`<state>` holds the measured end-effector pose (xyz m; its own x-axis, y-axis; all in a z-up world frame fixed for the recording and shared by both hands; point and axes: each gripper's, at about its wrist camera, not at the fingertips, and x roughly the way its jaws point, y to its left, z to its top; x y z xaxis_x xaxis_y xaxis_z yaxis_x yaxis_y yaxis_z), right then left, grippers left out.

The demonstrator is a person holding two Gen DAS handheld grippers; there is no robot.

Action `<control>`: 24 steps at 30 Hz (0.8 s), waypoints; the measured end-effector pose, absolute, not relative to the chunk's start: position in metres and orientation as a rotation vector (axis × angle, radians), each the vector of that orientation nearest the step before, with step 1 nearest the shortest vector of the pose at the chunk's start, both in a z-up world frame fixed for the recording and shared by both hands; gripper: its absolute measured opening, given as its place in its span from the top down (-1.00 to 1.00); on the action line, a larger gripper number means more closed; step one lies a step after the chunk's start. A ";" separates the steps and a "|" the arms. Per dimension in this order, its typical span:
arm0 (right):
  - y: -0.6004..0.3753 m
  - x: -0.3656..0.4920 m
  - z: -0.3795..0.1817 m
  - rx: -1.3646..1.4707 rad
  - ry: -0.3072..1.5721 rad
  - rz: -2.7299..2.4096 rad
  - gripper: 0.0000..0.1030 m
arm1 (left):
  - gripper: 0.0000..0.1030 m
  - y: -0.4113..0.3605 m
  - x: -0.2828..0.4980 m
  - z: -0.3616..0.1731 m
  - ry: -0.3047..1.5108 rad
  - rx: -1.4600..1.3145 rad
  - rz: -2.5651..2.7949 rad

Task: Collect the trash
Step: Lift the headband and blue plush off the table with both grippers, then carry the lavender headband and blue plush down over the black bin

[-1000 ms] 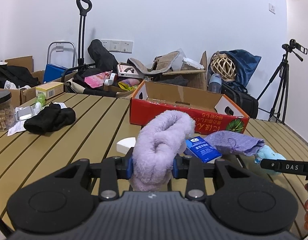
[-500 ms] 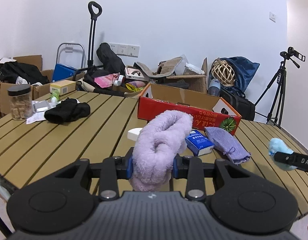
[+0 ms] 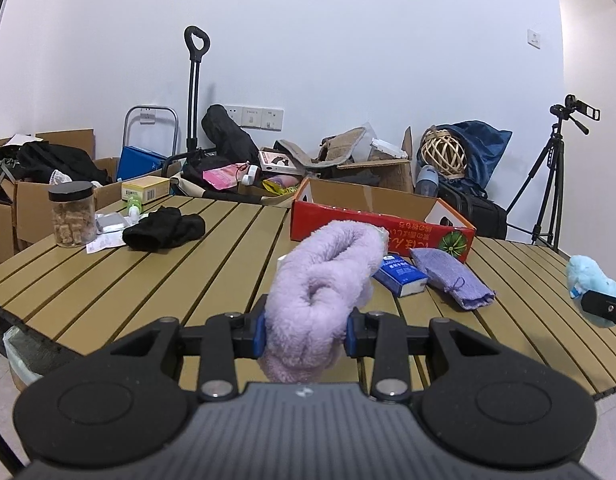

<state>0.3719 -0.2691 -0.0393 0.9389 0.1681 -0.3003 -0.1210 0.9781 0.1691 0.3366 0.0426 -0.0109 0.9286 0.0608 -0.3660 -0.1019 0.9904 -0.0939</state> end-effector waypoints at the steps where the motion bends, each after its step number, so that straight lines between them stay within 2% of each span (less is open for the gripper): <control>1: -0.269 0.367 -0.040 0.149 0.319 0.155 -0.32 | 0.32 0.043 0.332 -0.011 0.373 -0.112 0.080; 16: -0.259 0.280 -0.058 0.138 0.297 0.267 -0.32 | 0.32 0.038 0.264 -0.029 0.406 -0.085 0.001; 24: -0.253 0.250 -0.079 0.133 0.355 0.308 -0.32 | 0.32 0.037 0.237 -0.044 0.447 -0.070 -0.032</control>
<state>0.2503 -0.2535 -0.0790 0.8920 0.3185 -0.3206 -0.2724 0.9450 0.1809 0.2370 0.0369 -0.0439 0.9011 -0.0467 -0.4312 0.0157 0.9970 -0.0752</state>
